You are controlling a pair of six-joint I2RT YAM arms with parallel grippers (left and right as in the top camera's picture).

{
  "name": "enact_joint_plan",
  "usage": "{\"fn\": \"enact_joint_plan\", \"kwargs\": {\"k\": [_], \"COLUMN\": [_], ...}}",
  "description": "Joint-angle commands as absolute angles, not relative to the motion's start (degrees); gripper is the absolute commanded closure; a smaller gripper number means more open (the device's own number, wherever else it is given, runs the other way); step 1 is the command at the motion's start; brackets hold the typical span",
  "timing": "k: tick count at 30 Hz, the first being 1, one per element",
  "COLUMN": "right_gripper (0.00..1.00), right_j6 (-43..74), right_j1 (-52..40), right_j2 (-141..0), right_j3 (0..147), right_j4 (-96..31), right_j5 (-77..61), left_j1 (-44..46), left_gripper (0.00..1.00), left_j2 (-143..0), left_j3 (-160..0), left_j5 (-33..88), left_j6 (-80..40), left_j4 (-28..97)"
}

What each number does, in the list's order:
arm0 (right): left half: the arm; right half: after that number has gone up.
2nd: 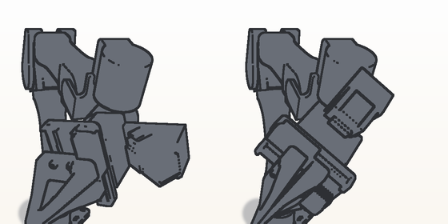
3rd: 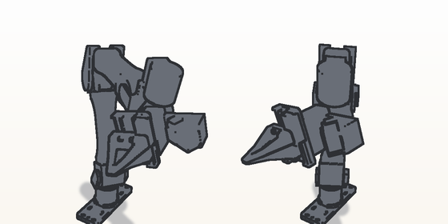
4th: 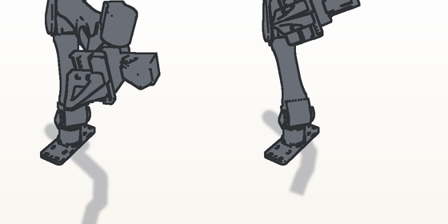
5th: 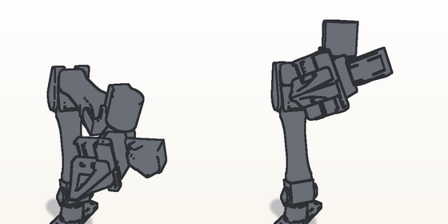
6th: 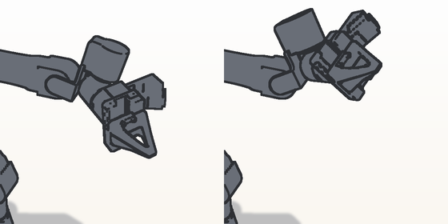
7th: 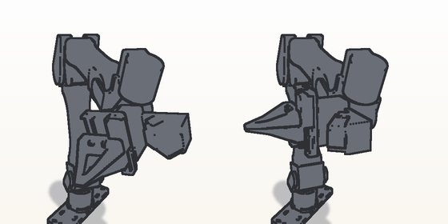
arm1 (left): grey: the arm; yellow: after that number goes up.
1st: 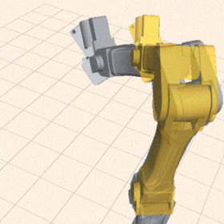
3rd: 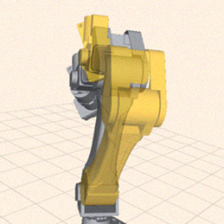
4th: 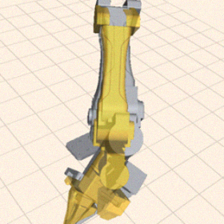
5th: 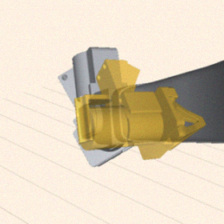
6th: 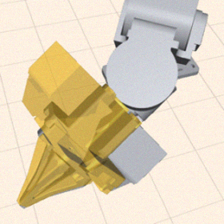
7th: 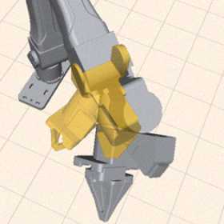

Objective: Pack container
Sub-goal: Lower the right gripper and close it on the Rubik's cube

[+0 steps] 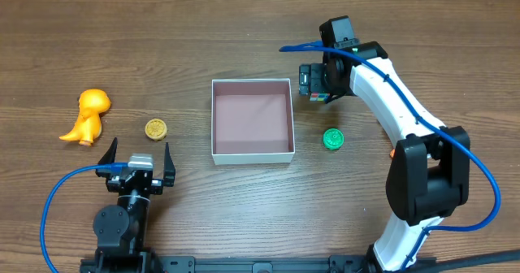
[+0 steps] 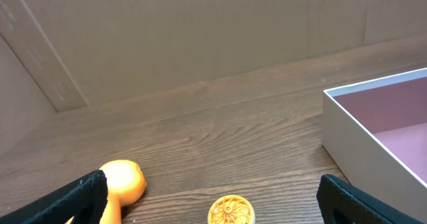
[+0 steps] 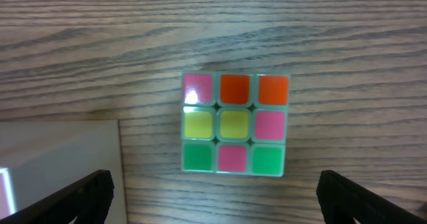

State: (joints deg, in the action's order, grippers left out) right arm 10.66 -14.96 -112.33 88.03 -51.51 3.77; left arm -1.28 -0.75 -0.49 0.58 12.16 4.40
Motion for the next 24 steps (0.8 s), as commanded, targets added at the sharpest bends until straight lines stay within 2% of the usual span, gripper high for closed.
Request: {"fn": "enact_joint_plan", "kwargs": {"k": [1, 24], "right_gripper": [0.00, 0.00], "right_j6": [10.5, 10.8], "right_j1": [-14.3, -14.3], "right_j2": [-114.2, -119.0], "right_j3": [88.9, 88.9], "right_j4": [-51.2, -46.5], "right_j5": [6.4, 7.5], "left_j1": [-1.8, -1.8], "left_gripper": [0.00, 0.00], "left_j2": [-0.7, -0.7], "left_j3": [-0.3, -0.3], "left_j5": [0.0, 0.0], "left_j6": [11.6, 11.6], "left_j4": [4.4, 4.4]}}
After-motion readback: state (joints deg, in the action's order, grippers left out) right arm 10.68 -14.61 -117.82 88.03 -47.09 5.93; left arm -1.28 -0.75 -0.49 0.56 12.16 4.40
